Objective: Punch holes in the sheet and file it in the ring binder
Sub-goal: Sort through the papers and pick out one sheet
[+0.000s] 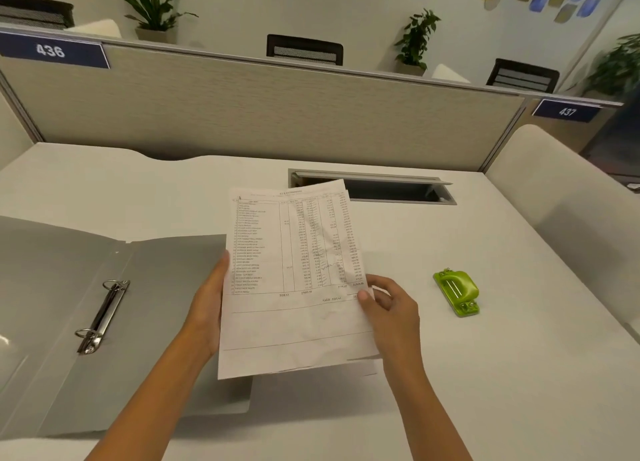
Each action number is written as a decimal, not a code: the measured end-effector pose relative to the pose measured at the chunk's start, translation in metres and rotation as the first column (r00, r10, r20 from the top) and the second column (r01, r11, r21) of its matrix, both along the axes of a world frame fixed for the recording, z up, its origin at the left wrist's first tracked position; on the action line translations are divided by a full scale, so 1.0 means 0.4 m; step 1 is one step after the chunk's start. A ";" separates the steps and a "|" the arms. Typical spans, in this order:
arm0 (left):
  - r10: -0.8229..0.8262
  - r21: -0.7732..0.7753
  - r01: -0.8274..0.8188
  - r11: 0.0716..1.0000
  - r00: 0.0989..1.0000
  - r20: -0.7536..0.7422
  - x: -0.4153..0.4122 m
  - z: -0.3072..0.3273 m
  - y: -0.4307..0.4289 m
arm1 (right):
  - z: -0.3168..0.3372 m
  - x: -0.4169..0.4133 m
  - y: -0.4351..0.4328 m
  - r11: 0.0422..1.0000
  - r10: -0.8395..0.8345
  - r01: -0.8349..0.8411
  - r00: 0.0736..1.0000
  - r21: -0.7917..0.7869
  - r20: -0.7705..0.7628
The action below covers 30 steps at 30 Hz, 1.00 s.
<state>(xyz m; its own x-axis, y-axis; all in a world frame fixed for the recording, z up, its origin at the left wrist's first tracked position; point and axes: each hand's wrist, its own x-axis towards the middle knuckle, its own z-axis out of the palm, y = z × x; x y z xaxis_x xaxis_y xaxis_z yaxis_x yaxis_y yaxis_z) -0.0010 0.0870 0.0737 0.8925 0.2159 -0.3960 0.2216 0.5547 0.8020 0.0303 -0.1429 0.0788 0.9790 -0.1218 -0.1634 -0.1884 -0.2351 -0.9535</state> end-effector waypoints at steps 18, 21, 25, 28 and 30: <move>0.132 0.421 -0.139 0.896 0.990 0.047 -0.010 -0.020 0.027 | -0.104 0.010 -0.009 0.869 -0.067 0.036 0.997 -0.493 -0.046; 0.164 0.424 -0.167 0.890 0.985 0.046 -0.012 -0.025 0.040 | -0.145 -0.005 0.004 0.687 -0.057 -0.082 0.984 -0.722 -0.167; 0.200 0.417 -0.201 0.887 0.979 0.047 -0.014 -0.035 0.059 | -0.166 -0.017 0.031 0.496 -0.051 -0.151 0.978 -0.855 -0.202; 0.222 0.403 -0.218 0.889 0.974 0.039 -0.018 -0.044 0.073 | -0.175 -0.014 0.048 0.421 -0.028 -0.091 0.993 -0.902 -0.114; 0.224 0.399 -0.219 0.891 0.974 0.036 -0.022 -0.049 0.080 | -0.159 -0.006 0.052 0.427 -0.045 -0.206 0.968 -0.881 -0.248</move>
